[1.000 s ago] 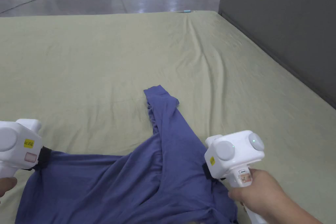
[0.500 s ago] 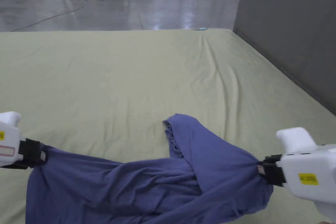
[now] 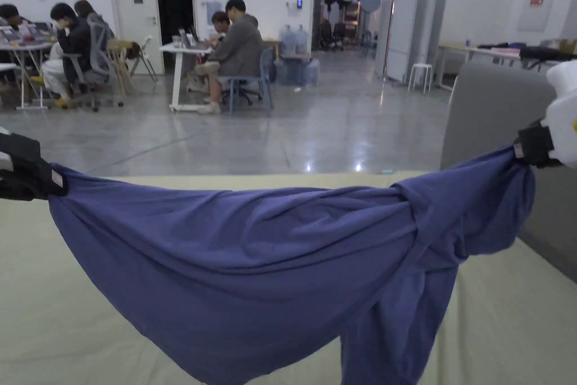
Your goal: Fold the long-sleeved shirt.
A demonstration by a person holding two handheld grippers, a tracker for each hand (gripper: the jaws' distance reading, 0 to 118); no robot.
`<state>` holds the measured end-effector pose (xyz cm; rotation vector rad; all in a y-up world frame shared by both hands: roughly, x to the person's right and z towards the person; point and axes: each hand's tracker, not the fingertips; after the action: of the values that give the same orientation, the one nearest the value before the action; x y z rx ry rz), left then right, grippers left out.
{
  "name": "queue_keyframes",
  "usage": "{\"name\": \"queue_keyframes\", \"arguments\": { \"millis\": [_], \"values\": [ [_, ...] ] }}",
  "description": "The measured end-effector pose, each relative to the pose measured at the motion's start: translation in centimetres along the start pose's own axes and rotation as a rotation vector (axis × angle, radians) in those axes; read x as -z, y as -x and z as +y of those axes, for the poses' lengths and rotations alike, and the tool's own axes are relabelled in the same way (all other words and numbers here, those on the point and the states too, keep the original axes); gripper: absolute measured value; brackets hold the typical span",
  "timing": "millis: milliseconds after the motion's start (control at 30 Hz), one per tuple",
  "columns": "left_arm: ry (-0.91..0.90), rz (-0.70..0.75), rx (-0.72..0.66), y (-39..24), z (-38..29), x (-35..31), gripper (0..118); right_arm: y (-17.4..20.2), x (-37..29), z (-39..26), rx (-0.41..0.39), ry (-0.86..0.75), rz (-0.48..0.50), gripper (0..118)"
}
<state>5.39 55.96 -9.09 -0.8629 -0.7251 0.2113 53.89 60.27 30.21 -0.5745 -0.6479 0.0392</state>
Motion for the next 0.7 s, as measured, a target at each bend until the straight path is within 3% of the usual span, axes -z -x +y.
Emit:
{"name": "queue_keyframes", "arguments": {
  "millis": [267,333,533,700],
  "values": [
    [-0.136,0.081,-0.05,-2.9,10.5,0.6,0,1.2,5.4,15.2,0.009,-0.028,-0.121,0],
    [-0.166,0.099,-0.063,-2.9,11.9,1.2,0,1.2,7.0,17.3,0.036,-0.017,-0.114,0],
    [-0.171,0.114,-0.061,-3.0,13.4,3.8,0,1.1,11.4,18.8,0.079,0.024,-0.111,0],
    [-0.115,0.139,-0.028,-2.3,12.0,7.9,0,1.6,15.6,15.9,0.081,0.09,-0.088,0]
  ]
}}
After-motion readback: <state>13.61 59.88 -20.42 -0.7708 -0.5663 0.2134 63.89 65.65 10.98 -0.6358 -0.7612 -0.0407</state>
